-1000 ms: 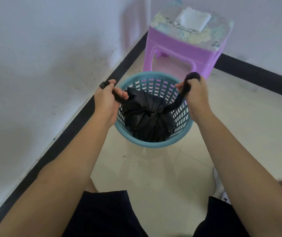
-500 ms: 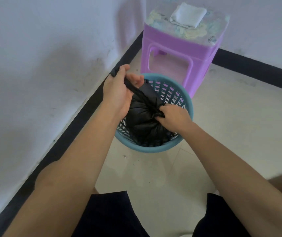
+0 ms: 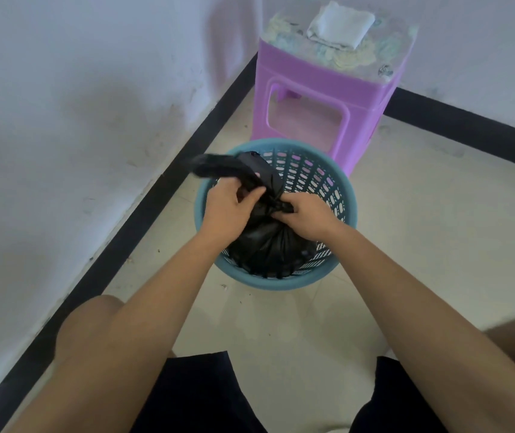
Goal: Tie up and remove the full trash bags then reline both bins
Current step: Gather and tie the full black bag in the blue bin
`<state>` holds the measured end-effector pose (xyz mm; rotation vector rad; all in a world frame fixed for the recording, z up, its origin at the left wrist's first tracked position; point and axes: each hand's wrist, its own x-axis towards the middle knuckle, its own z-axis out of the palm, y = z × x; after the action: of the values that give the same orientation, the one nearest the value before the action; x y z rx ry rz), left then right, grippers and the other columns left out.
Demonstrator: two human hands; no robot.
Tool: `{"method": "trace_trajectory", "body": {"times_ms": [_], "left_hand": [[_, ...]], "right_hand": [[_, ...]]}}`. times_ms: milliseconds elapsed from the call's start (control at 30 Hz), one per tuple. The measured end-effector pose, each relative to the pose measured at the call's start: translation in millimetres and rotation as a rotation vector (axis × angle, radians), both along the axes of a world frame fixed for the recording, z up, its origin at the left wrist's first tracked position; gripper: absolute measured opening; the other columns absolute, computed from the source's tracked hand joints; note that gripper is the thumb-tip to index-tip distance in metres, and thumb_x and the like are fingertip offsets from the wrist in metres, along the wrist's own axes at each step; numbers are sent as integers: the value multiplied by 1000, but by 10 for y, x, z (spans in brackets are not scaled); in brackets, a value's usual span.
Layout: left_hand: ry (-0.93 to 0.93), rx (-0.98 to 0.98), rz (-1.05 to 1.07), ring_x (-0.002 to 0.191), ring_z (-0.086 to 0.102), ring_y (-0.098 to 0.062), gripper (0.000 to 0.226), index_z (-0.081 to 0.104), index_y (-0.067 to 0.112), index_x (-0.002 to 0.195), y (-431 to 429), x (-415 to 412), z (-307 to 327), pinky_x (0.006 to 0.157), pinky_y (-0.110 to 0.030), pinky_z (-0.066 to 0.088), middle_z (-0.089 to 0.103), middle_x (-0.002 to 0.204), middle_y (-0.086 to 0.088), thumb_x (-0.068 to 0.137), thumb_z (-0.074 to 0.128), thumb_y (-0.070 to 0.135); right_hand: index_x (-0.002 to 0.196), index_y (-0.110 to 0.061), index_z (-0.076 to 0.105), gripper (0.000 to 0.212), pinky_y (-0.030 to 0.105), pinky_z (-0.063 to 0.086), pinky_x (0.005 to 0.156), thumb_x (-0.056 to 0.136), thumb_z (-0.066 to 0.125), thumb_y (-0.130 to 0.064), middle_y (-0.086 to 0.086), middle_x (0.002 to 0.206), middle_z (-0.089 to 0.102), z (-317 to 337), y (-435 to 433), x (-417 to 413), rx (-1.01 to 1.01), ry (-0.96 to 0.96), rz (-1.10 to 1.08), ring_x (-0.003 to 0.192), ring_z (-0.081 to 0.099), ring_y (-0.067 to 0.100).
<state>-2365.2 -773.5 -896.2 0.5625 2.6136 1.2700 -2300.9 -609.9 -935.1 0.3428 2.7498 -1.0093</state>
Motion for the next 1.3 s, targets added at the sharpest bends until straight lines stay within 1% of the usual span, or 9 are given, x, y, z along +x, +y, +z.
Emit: {"method": "trace_trajectory", "body": {"times_ms": [133, 367, 500, 733, 833, 900, 1000, 1100, 1300], "left_hand": [[180, 137, -110, 82, 64, -12, 15, 73, 9, 98, 152, -50, 73, 80, -24, 51, 69, 89, 3, 93, 65, 21], [-590, 555, 120, 70, 69, -25, 28, 52, 10, 93, 323, -124, 112, 75, -33, 58, 66, 69, -7, 107, 35, 27], [-687, 377, 170, 43, 33, -11, 28, 41, 19, 81, 243, -174, -61, 48, -26, 32, 32, 56, 3, 106, 32, 27], [-823, 255, 187, 52, 36, -10, 3, 50, 18, 96, -23, -150, -291, 54, -27, 32, 40, 63, 4, 94, 50, 16], [-824, 433, 349, 42, 40, -5, 12, 57, 15, 102, 78, -107, -208, 44, -16, 37, 44, 56, 6, 102, 45, 16], [-812, 534, 484, 45, 35, -8, 12, 56, 13, 101, 117, -129, -149, 41, -15, 34, 38, 52, 6, 102, 45, 14], [-745, 585, 646, 62, 50, -18, 12, 53, 13, 104, 167, -185, -84, 50, -19, 47, 48, 66, -4, 102, 42, 16], [-711, 641, 803, 97, 57, -28, 11, 49, 20, 99, 183, -226, -77, 102, -49, 44, 57, 102, -21, 102, 39, 18], [-708, 727, 960, 128, 51, -38, 30, 45, 8, 127, 226, -287, -84, 107, -49, 43, 51, 139, -23, 102, 37, 21]], "right_hand": [[98, -10, 69, 19, 39, 49, 84, 91, 69, -28, 4, 95, 72, -18, -45, -20, -9, 47, 110, 93, 64, 28], [114, -22, 69, 33, 33, 55, 92, 84, 78, -35, -3, 103, 74, 50, -67, 38, -471, -173, 62, 97, 69, 15], [116, -3, 67, 27, 17, 49, 60, 92, 70, -15, 9, 93, 69, 185, 249, 51, -647, -274, -61, 74, 60, 14], [102, -10, 66, 33, 41, 53, 79, 103, 48, -38, 13, 92, 72, 547, 576, -116, 47, 180, -453, 77, 69, 27], [118, -15, 59, 27, 37, 60, 69, 101, 55, -36, 4, 90, 70, 547, 362, -133, -377, 244, -620, 58, 70, 15], [147, -12, 37, 71, 33, 60, 78, 90, 71, -37, 6, 114, 63, 515, 252, -144, -689, 220, -731, 87, 71, 18], [157, -9, 7, 115, 34, 38, 110, 76, 82, -41, 16, 155, 26, 456, 112, -76, -440, 54, -743, 136, 42, 32], [150, -14, 20, 89, 35, 43, 101, 82, 75, -26, 17, 150, 20, 455, -109, 39, -29, 316, -623, 125, 46, 33], [101, -19, 65, 36, 34, 41, 78, 92, 55, -53, 7, 114, 54, 488, -218, 31, 303, -6, -343, 105, 55, 28]]}}
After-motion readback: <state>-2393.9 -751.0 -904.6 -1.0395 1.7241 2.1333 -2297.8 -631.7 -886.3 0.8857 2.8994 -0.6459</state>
